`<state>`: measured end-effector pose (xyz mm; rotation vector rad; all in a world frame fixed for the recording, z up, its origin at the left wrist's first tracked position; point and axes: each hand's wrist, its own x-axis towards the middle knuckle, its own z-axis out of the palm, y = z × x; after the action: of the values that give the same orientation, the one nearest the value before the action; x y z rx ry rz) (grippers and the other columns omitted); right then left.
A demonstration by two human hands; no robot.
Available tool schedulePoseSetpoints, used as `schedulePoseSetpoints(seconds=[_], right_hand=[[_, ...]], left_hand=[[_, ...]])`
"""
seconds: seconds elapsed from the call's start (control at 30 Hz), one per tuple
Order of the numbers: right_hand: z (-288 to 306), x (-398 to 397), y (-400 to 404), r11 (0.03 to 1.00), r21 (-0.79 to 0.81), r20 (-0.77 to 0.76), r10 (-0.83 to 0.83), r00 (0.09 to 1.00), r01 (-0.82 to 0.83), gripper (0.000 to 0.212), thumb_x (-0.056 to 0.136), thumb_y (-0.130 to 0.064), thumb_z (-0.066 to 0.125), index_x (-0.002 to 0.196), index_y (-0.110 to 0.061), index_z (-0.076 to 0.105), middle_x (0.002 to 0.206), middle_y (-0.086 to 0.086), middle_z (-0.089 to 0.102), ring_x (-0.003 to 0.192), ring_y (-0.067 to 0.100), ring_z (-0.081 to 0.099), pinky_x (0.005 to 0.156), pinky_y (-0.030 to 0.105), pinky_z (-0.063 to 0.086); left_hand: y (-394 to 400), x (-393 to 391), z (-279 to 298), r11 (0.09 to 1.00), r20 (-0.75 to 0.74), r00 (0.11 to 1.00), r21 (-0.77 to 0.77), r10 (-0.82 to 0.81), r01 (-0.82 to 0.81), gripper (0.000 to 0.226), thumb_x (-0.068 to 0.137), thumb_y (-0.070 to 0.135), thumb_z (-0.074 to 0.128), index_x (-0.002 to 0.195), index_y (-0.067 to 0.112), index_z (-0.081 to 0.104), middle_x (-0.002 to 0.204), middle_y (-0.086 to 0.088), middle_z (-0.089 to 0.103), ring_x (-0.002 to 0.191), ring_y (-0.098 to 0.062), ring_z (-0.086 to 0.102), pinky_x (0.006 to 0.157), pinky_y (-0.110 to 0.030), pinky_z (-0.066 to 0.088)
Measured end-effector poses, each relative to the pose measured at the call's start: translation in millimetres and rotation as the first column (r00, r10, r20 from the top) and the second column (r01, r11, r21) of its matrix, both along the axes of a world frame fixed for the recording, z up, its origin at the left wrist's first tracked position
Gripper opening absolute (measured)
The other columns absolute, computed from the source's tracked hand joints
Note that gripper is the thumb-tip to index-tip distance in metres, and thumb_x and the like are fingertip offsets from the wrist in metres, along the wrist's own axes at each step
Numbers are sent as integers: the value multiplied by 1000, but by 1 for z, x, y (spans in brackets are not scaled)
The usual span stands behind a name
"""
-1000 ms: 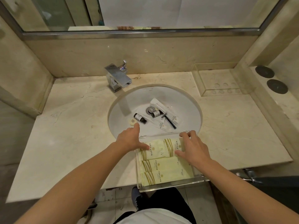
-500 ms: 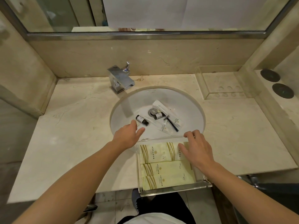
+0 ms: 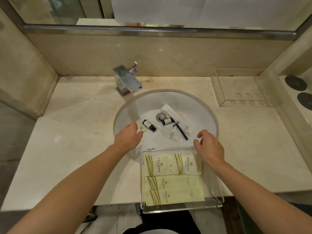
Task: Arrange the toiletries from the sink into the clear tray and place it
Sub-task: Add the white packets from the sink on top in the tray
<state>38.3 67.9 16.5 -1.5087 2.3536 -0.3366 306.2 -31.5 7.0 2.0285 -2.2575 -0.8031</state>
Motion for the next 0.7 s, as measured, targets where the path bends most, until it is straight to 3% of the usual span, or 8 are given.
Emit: schedulePoseSetpoints(seconds=[0.3, 0.5, 0.7], right_hand=[[-16, -20, -54, 987, 157, 89, 20, 996, -34, 14, 90, -25, 55, 103, -18, 56, 80, 1, 66, 73, 21, 62, 63, 34, 52], [-38, -34, -84, 958, 276, 85, 60, 995, -81, 17, 90, -28, 55, 105, -19, 55, 94, 3, 66, 81, 23, 61, 63, 30, 47], [-63, -40, -106, 932, 342, 96, 88, 991, -116, 23, 90, -24, 54, 112, -15, 53, 107, 7, 59, 84, 24, 55, 65, 30, 41]], left_hand=[[-25, -32, -20, 992, 2, 999, 124, -33, 32, 28, 93, 30, 48, 113, 11, 45, 113, -9, 57, 95, -28, 53, 77, -37, 44], [-48, -64, -42, 981, 33, 999, 193, -36, 29, 33, 92, 30, 49, 118, 10, 49, 125, -11, 49, 111, -34, 52, 89, -41, 44], [-67, -89, -70, 975, 18, 1000, 223, -22, 17, 18, 91, 26, 45, 100, 16, 56, 115, -9, 50, 101, -31, 54, 88, -40, 47]])
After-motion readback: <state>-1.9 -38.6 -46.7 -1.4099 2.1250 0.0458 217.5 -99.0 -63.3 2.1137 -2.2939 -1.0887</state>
